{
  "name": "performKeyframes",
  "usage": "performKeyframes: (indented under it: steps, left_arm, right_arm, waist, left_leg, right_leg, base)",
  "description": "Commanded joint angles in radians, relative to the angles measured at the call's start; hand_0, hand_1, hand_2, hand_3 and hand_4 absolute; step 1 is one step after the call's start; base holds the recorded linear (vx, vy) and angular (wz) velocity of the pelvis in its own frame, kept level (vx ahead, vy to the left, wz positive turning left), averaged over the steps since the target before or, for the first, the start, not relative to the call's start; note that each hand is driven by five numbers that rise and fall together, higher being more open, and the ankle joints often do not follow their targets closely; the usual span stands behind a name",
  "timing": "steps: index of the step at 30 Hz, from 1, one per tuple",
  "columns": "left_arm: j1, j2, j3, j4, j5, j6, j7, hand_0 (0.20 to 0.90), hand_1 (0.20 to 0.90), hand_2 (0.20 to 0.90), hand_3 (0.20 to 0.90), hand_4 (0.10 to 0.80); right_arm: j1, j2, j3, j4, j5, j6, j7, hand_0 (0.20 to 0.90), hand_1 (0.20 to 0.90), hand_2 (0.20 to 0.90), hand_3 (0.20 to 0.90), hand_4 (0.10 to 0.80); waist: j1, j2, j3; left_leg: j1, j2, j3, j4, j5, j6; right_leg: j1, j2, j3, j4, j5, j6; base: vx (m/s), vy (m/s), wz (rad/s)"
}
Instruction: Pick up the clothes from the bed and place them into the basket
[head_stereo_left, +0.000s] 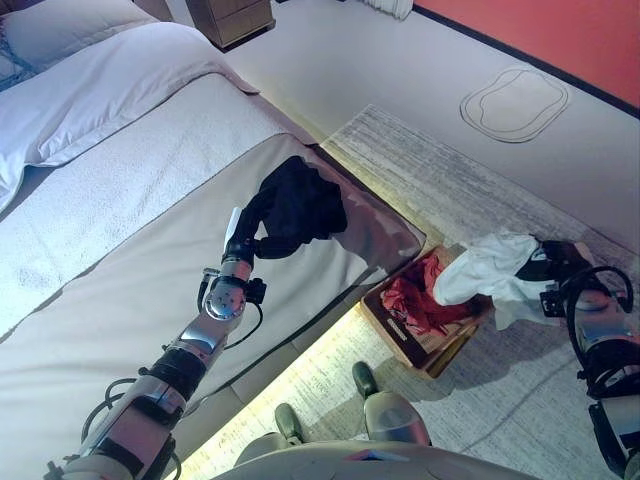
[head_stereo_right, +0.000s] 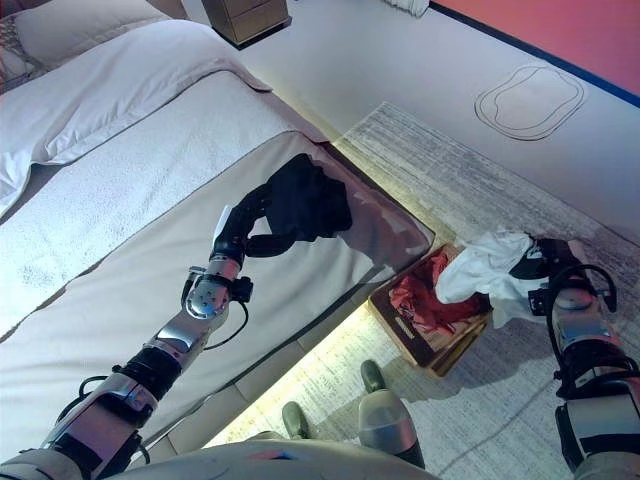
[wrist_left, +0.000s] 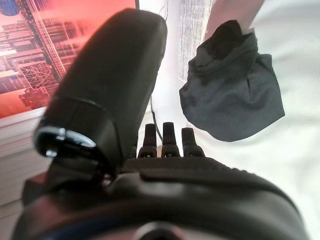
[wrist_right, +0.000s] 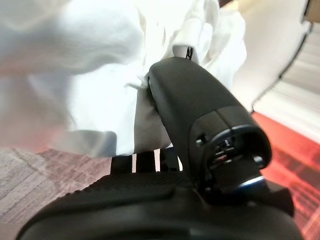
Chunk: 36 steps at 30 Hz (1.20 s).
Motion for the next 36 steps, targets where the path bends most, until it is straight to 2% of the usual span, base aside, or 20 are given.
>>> performKeyframes:
  steps: [1,16,21,26,30,36]
  left_arm:
    - [-0.043,-0.004,-0.007,0.019,0.059,-0.088,0.019,0.900,0.900,0.900,0.900,0.800]
    - [-0.035,0.000,-0.007,0.024,0.058,-0.106,0.034,0.900,0.900,0.900,0.900,0.800]
    - [-0.031,0.004,0.001,0.003,0.046,-0.099,0.056,0.900,0.900,0.900,0.900,0.800]
    - [-0.015,0.007,0.005,-0.024,0.039,-0.096,0.074,0.900,0.900,0.900,0.900,0.800]
    - [0.015,0.016,0.011,-0.044,0.033,-0.114,0.053,0.900,0.900,0.900,0.900,0.800]
    - [0.077,0.048,0.012,-0.116,0.046,-0.138,-0.013,0.900,0.900,0.900,0.900,0.800]
  right_arm:
    - [-0.109,-0.024,0.034,0.064,-0.041,-0.092,-0.045,0.900,0.900,0.900,0.900,0.800]
    - [-0.076,0.017,0.044,0.102,-0.063,-0.106,-0.069,0.900,0.900,0.900,0.900,0.800]
    - [-0.118,-0.004,0.063,0.053,-0.108,-0.095,-0.152,0.900,0.900,0.900,0.900,0.800]
    - [-0.231,-0.028,0.116,-0.034,-0.159,-0.029,-0.242,0.900,0.900,0.900,0.900,0.800]
    - [-0.307,-0.048,0.156,-0.070,-0.214,-0.011,-0.292,0.900,0.900,0.900,0.900,0.800]
    - [-0.419,-0.095,0.242,-0.099,-0.247,0.007,-0.239,0.900,0.900,0.900,0.900,0.800]
  waist:
    - [0.040,-0.026,-0.118]
    - [0.067,-0.031,-0.113]
    - [0.087,-0.035,-0.108]
    - [0.122,-0.039,-0.103]
    - [0.156,-0.042,-0.101]
    - [0.209,-0.044,-0.089]
  left_leg:
    - [-0.008,-0.001,-0.031,0.077,-0.171,0.005]
    - [-0.010,-0.004,-0.061,0.071,-0.163,0.007]
    - [-0.014,-0.005,-0.090,0.074,-0.160,0.005]
    - [-0.017,-0.009,-0.138,0.062,-0.147,0.000]
    - [-0.030,-0.011,-0.167,0.063,-0.137,-0.008]
    - [-0.076,-0.008,-0.193,0.132,-0.137,-0.022]
  right_leg:
    - [-0.070,0.017,-0.028,0.057,-0.036,0.014]
    - [-0.058,0.012,-0.041,0.051,-0.034,0.015]
    - [-0.051,0.008,-0.055,0.057,-0.039,0.011]
    - [-0.034,0.005,-0.086,0.056,-0.048,0.003]
    - [-0.022,-0.001,-0.118,0.052,-0.056,-0.004]
    - [-0.035,-0.012,-0.195,0.120,-0.101,-0.029]
  base:
    - [0.000,0.000,0.00]
    - [0.003,-0.001,0.04]
    - [0.021,-0.010,0.04]
    - [0.061,-0.023,0.15]
    - [0.095,-0.039,0.24]
    - [0.157,-0.057,0.29]
